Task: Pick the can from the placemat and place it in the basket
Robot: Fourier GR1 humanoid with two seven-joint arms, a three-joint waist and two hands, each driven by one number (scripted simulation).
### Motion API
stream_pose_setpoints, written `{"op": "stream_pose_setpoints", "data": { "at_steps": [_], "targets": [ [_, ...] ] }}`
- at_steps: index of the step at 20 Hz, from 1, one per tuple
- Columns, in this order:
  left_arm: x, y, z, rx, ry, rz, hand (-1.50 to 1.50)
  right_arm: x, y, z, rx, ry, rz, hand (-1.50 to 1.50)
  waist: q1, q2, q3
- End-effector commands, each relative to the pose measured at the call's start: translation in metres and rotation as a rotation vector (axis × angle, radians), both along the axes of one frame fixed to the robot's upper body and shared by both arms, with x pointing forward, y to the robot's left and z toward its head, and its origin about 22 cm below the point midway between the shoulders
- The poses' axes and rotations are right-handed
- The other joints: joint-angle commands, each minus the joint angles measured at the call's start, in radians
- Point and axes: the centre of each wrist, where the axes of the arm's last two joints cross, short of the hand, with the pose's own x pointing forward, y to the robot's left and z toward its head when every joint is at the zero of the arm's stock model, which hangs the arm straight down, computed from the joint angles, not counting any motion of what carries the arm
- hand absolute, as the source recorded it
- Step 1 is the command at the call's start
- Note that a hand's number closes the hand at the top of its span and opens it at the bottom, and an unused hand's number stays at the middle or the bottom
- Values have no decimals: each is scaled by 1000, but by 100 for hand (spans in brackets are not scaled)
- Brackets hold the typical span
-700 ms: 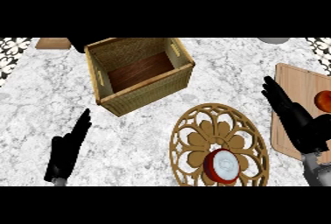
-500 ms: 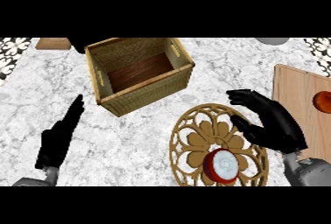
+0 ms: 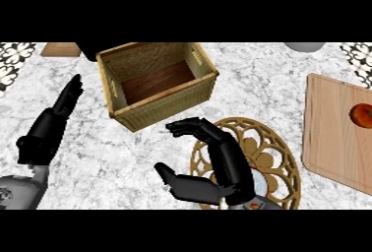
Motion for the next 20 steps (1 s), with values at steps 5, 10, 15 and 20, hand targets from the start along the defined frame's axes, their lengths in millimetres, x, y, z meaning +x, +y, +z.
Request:
{"op": "stream_pose_setpoints", "data": {
  "at_steps": [5,10,15,20],
  "targets": [
    [6,12,8,13,-14,14,0,31,0,19,-471,-156,-251,-150,-45,-21,-13],
    [1,18,3,29,8,32,0,60,-33,37,-950,-88,-239,-150,-47,-30,-17],
    [3,14,2,27,-1,17,0,52,-23,72,-1307,0,11,-150,-27,-19,-14],
    [9,19,13,23,-24,19,0,37,-8,120,-1473,118,203,-150,-25,-8,-7]
  ]
}}
